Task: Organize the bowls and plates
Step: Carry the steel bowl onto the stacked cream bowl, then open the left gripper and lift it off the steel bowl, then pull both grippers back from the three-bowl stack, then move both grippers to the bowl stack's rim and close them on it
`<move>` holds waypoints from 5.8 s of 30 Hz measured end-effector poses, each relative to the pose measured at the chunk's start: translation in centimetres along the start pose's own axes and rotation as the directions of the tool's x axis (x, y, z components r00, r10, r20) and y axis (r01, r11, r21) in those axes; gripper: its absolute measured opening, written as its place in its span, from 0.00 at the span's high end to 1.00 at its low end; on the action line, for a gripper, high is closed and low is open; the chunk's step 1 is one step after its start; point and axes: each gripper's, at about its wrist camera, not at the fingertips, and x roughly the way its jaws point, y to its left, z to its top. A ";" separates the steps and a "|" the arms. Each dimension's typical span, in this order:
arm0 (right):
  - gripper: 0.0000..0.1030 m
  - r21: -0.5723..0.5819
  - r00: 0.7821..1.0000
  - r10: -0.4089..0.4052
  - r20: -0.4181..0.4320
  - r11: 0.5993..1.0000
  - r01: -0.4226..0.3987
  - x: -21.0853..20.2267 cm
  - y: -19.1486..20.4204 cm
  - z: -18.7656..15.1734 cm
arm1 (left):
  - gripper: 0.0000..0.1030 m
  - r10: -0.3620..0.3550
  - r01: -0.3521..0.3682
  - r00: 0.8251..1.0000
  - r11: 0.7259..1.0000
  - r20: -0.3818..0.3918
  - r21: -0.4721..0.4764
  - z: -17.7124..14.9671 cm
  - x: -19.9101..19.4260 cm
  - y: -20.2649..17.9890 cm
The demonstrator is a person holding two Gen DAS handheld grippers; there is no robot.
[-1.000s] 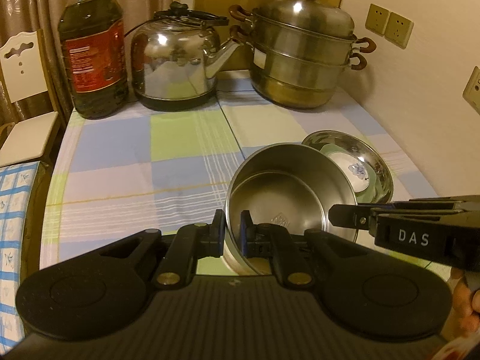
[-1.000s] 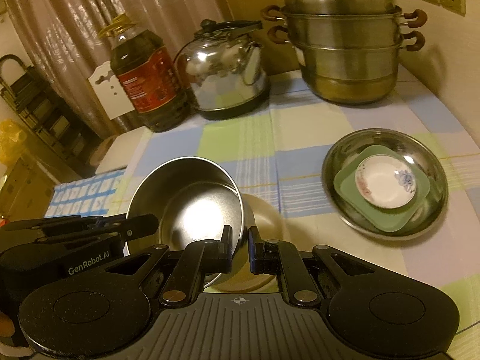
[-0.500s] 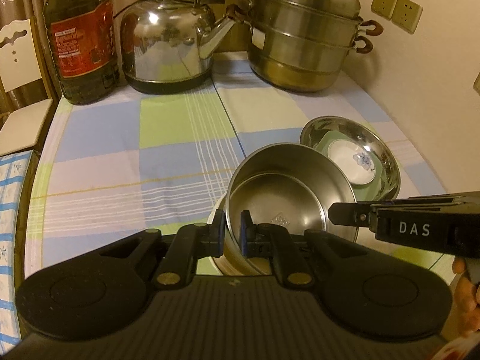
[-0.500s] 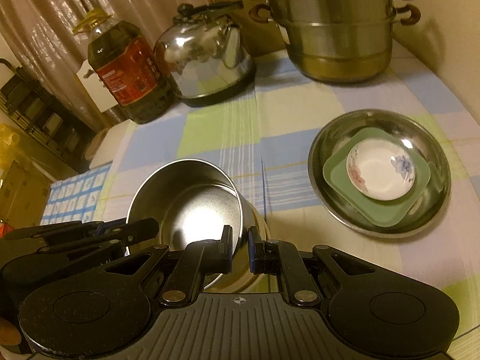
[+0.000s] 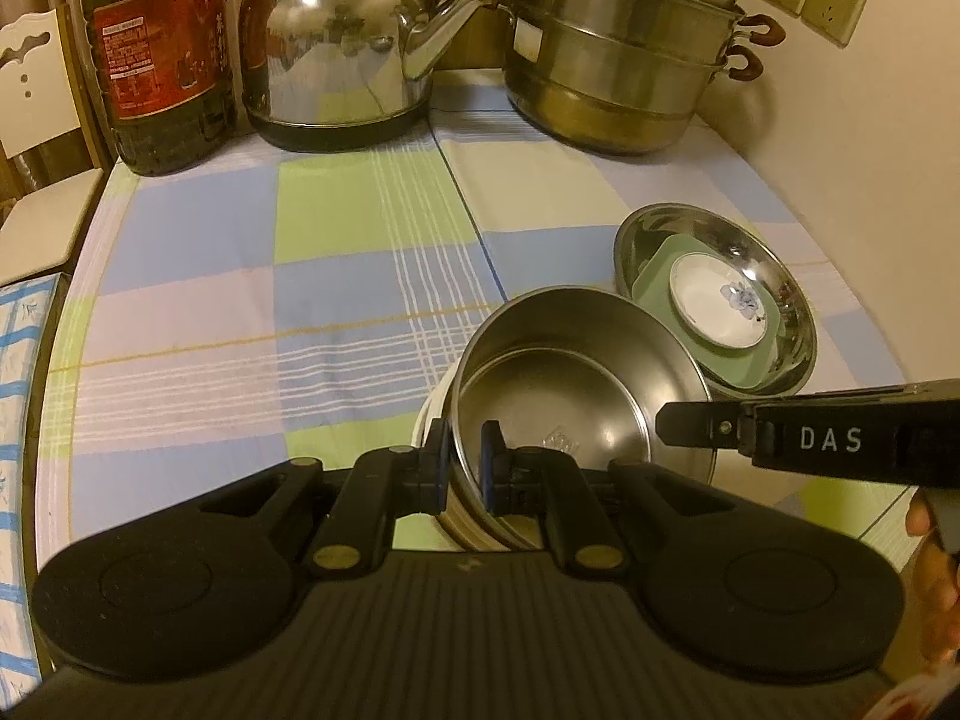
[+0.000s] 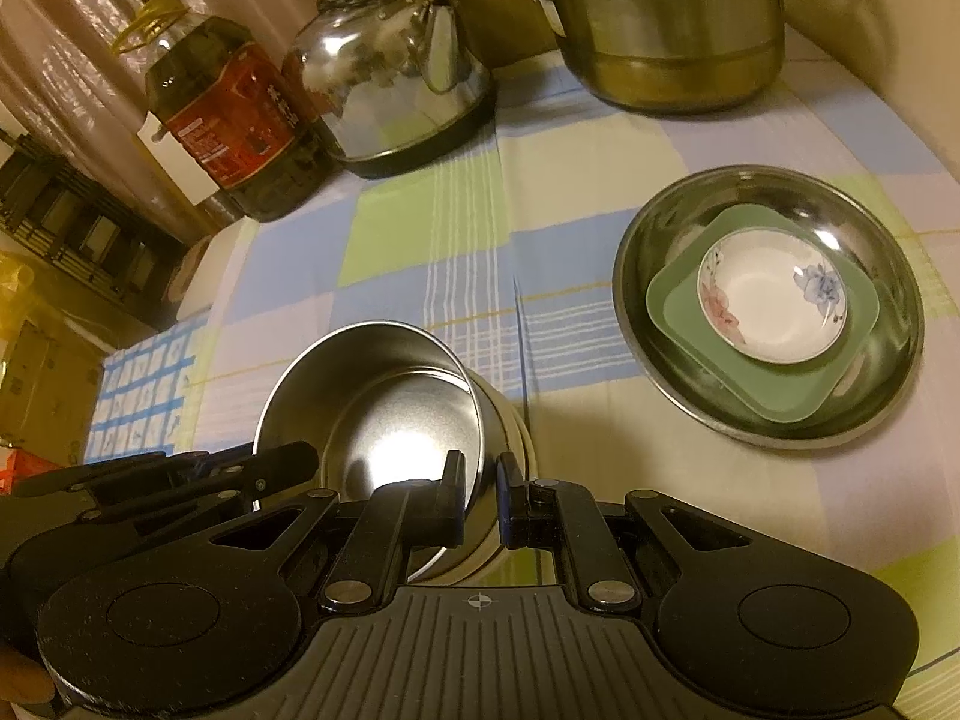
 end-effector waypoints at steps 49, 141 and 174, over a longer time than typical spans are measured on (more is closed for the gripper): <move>0.55 -0.026 0.983 -0.054 0.174 0.998 0.059 -7.9 0.8 -6.8 | 0.76 -0.011 0.012 0.998 1.000 0.061 -0.005 -5.1 -8.6 -0.1; 0.55 -0.178 0.995 0.059 0.082 0.983 -0.043 -8.2 -6.0 -6.2 | 0.76 0.119 -0.106 0.990 0.983 0.081 -0.148 -5.8 -7.6 -4.6; 0.74 -0.137 0.989 0.143 0.046 0.981 -0.136 2.6 -3.2 -0.6 | 0.88 0.075 -0.077 0.997 0.990 -0.021 -0.116 -0.5 0.6 0.1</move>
